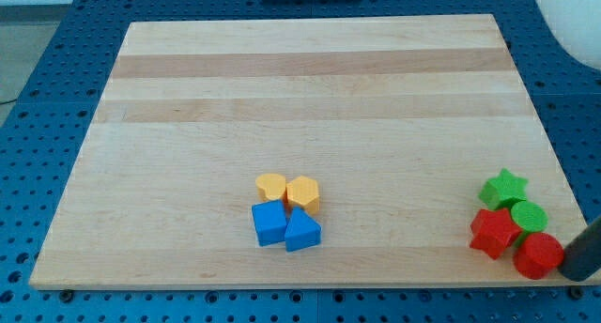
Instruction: Slide the red circle to the left of the green star
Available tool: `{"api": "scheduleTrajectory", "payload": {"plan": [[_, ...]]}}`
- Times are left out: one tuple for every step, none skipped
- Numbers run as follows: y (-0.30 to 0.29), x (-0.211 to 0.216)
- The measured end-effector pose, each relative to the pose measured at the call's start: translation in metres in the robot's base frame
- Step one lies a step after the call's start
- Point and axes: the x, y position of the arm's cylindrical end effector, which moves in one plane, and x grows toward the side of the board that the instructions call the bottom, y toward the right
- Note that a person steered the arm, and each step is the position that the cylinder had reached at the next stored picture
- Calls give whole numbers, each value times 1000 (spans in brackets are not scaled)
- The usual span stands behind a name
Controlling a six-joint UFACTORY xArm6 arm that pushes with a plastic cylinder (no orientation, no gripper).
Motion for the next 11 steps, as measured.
{"api": "scheduleTrajectory", "payload": {"plan": [[-17, 0], [-42, 0], [-71, -1], [-104, -1], [-143, -1], [-170, -13], [-190, -40], [-227, -60], [-255, -70], [-280, -80], [-310, -91]]}}
